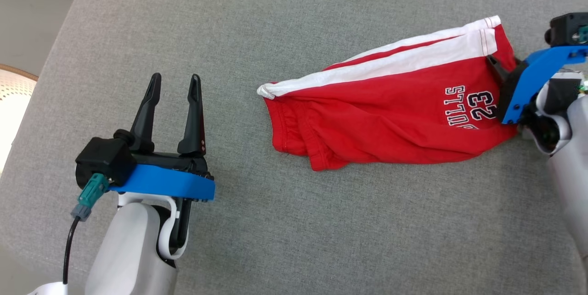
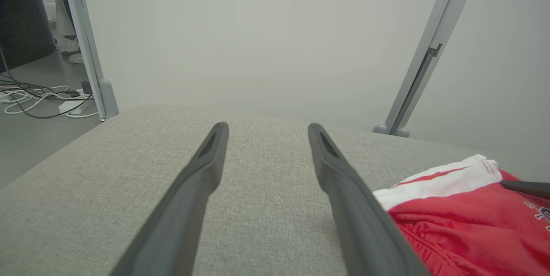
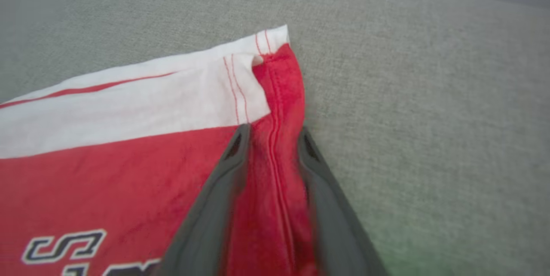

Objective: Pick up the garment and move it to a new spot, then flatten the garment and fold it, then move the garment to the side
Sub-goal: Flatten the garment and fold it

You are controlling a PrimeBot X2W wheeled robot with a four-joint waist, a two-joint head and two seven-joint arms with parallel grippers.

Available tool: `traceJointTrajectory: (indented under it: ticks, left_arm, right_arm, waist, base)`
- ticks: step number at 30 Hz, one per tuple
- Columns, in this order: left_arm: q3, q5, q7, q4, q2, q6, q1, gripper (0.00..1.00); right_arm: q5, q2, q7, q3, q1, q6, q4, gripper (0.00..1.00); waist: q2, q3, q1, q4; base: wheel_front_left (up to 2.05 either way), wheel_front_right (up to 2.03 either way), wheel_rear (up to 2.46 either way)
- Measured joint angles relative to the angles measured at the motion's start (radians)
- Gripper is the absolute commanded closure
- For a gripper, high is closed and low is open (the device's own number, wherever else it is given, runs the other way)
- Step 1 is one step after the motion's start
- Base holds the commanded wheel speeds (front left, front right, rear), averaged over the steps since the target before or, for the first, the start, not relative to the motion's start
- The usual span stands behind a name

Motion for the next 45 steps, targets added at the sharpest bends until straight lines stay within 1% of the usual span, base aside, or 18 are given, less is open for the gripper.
traceJointTrajectory:
  ticks: [4, 7, 11, 14, 17, 22, 25, 27, 29, 32, 35, 38, 40, 43, 44, 45]
  left_arm:
    - [0.004, -0.008, 0.000, 0.003, 0.003, -0.003, 0.010, 0.00]
    - [0.008, -0.009, 0.000, 0.000, 0.008, -0.003, 0.022, 0.00]
    - [0.016, -0.009, 0.000, -0.006, 0.026, -0.003, 0.049, 0.00]
    - [0.018, -0.014, 0.000, -0.009, 0.033, -0.003, 0.072, 0.00]
    - [0.022, -0.014, 0.000, -0.012, 0.036, -0.003, 0.087, 0.00]
    - [0.009, -0.004, 0.000, -0.013, 0.040, -0.003, 0.093, 0.00]
    - [0.000, 0.002, 0.000, -0.008, 0.043, -0.003, 0.093, 0.00]
    - [-0.002, 0.002, 0.000, -0.001, 0.045, -0.003, 0.093, 0.00]
    - [-0.005, 0.001, 0.000, 0.007, 0.047, -0.003, 0.093, 0.00]
    - [-0.011, -0.001, 0.000, 0.016, 0.050, -0.003, 0.091, 0.00]
    - [-0.019, -0.007, 0.000, 0.019, 0.050, -0.003, 0.089, 0.00]
    - [-0.030, -0.011, 0.000, 0.020, 0.049, -0.003, 0.089, 0.00]
    - [-0.037, -0.016, 0.000, 0.021, 0.049, -0.003, 0.089, 0.00]
    - [-0.047, -0.022, 0.000, 0.022, 0.046, -0.003, 0.085, 0.00]
    - [-0.053, -0.025, 0.000, 0.023, 0.045, -0.003, 0.083, 0.00]
    - [-0.067, -0.026, 0.000, 0.024, 0.042, -0.003, 0.075, 0.00]
  right_arm:
    - [-0.003, 0.022, -0.036, -0.005, 0.040, 0.002, -0.030, 1.00]
    - [-0.015, 0.016, -0.077, -0.023, 0.089, 0.002, -0.069, 1.00]
    - [-0.048, 0.003, -0.124, -0.085, 0.151, 0.002, -0.131, 1.00]
    - [-0.088, -0.007, -0.126, -0.148, 0.202, 0.002, -0.179, 1.00]
    - [-0.138, -0.009, -0.112, -0.229, 0.255, 0.002, -0.229, 1.00]
    - [-0.228, 0.003, -0.048, -0.355, 0.311, 0.002, -0.333, 1.00]
    - [-0.276, 0.029, 0.003, -0.402, 0.326, 0.002, -0.401, 1.00]
    - [-0.300, 0.058, 0.042, -0.417, 0.332, 0.002, -0.447, 1.00]
    - [-0.322, 0.093, 0.080, -0.416, 0.333, 0.002, -0.495, 1.00]
    - [-0.324, 0.147, 0.119, -0.393, 0.331, 0.002, -0.550, 1.00]
    - [-0.311, 0.203, 0.155, -0.339, 0.329, 0.002, -0.584, 1.00]
    - [-0.301, 0.240, 0.174, -0.282, 0.314, 0.002, -0.592, 1.00]
    - [-0.295, 0.258, 0.176, -0.260, 0.297, 0.002, -0.576, 1.00]
    - [-0.288, 0.277, 0.166, -0.249, 0.262, 0.002, -0.514, 1.00]
    - [-0.284, 0.280, 0.161, -0.247, 0.250, 0.002, -0.488, 1.00]
    - [-0.288, 0.284, 0.145, -0.243, 0.227, 0.002, -0.428, 1.00]
  waist:
    - [0.0000, -0.017, 0.0000, -0.012]
    - [0.0000, -0.031, 0.0000, -0.033]
    - [0.0000, -0.051, 0.0000, -0.073]
    - [0.0000, -0.070, 0.0000, -0.104]
    - [0.0000, -0.091, 0.0000, -0.132]
    - [0.0000, -0.123, 0.0000, -0.163]
    - [0.0000, -0.139, 0.0000, -0.170]
    - [0.0000, -0.146, 0.0000, -0.172]
    - [0.0000, -0.153, 0.0000, -0.171]
    - [0.0000, -0.159, 0.0000, -0.164]
    - [0.0000, -0.164, 0.0000, -0.155]
    - [0.0000, -0.164, 0.0000, -0.144]
    - [0.0000, -0.165, 0.0000, -0.133]
    - [0.0000, -0.165, 0.0000, -0.110]
    - [0.0000, -0.164, 0.0000, -0.101]
    - [0.0000, -0.161, 0.0000, -0.083]
  base:
    - [0.00, 0.00, 0.00]
    - [0.00, 0.00, 0.00]
    - [0.00, 0.00, 0.00]
    - [0.00, 0.00, 0.00]
    - [0.00, 0.00, 0.00]
    - [0.00, 0.00, 0.00]
    - [0.00, 0.00, 0.00]
    - [0.00, 0.00, 0.00]
    - [0.00, 0.00, 0.00]
    - [0.00, 0.00, 0.00]
    - [0.00, 0.00, 0.00]
    - [0.00, 0.00, 0.00]
    - [0.00, 0.00, 0.00]
    - [0.00, 0.00, 0.00]
    - [0.00, 0.00, 0.00]
    - [0.00, 0.00, 0.00]
